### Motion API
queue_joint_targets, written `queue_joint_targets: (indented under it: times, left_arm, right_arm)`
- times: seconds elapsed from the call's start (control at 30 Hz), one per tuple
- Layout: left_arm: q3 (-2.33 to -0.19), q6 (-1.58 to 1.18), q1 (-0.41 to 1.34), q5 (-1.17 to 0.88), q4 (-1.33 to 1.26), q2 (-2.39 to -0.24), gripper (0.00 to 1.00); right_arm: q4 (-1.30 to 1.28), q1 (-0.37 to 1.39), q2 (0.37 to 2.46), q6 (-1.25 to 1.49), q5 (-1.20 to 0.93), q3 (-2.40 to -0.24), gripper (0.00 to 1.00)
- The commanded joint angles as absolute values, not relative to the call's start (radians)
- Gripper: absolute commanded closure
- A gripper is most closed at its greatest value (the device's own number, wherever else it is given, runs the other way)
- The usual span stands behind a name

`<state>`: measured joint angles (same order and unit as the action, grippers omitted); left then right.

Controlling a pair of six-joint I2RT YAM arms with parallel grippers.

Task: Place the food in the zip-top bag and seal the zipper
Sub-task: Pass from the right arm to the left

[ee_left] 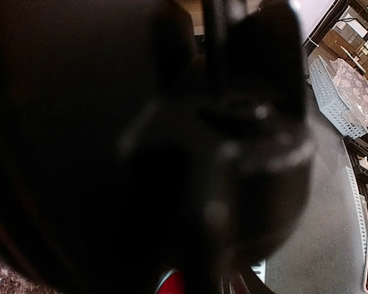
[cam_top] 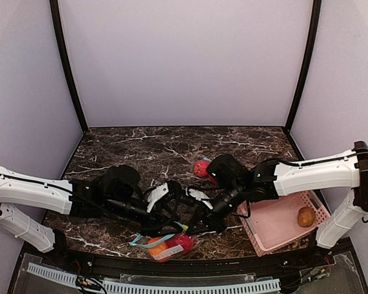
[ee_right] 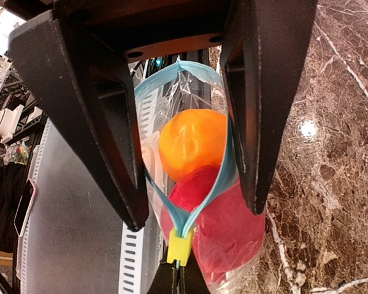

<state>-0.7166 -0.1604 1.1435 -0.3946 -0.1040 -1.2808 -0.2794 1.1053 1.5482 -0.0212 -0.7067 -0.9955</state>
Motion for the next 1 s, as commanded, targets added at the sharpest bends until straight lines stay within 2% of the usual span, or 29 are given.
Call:
queue_joint_targets:
  times: [0.0, 0.1, 0.23, 0.33, 0.5, 0.63, 0.77, 0.97]
  left_arm:
    - [-0.68, -0.158, 1.156, -0.384, -0.082, -1.27, 0.6]
    - [-0.678, -0.162, 1.157, -0.384, -0.075, -1.27, 0.68]
    - [-0.692, -0.172, 1.159, -0.401, -0.052, -1.282, 0.88]
    - [-0.691, -0.183, 1.161, -0.404, -0.041, -1.282, 0.98]
    - [-0.662, -0.219, 1.161, -0.378, -0.053, -1.25, 0.99]
    - [-0.621, -0.305, 1.161, -0.348, -0.13, -1.2, 0.99]
    - [-0.602, -0.424, 1.161, -0.336, -0.196, -1.183, 0.99]
    - [-0.596, -0.544, 1.162, -0.299, -0.233, -1.171, 0.99]
  right_arm:
    - [-0.221, 1.096, 1.518, -0.01, -0.737, -0.977, 1.0]
    - [-0.212, 1.092, 1.516, -0.004, -0.742, -0.972, 1.0]
    - [-0.206, 1.086, 1.512, 0.0, -0.739, -0.968, 1.0]
    - [-0.191, 1.077, 1.493, 0.018, -0.721, -0.954, 0.97]
    - [-0.13, 1.064, 1.42, 0.071, -0.652, -0.879, 0.66]
    - [-0.032, 1.056, 1.351, 0.143, -0.579, -0.784, 0.49]
    - [0.132, 1.062, 1.285, 0.238, -0.529, -0.694, 0.43]
    - [0.248, 1.129, 1.251, 0.305, -0.402, -0.648, 0.42]
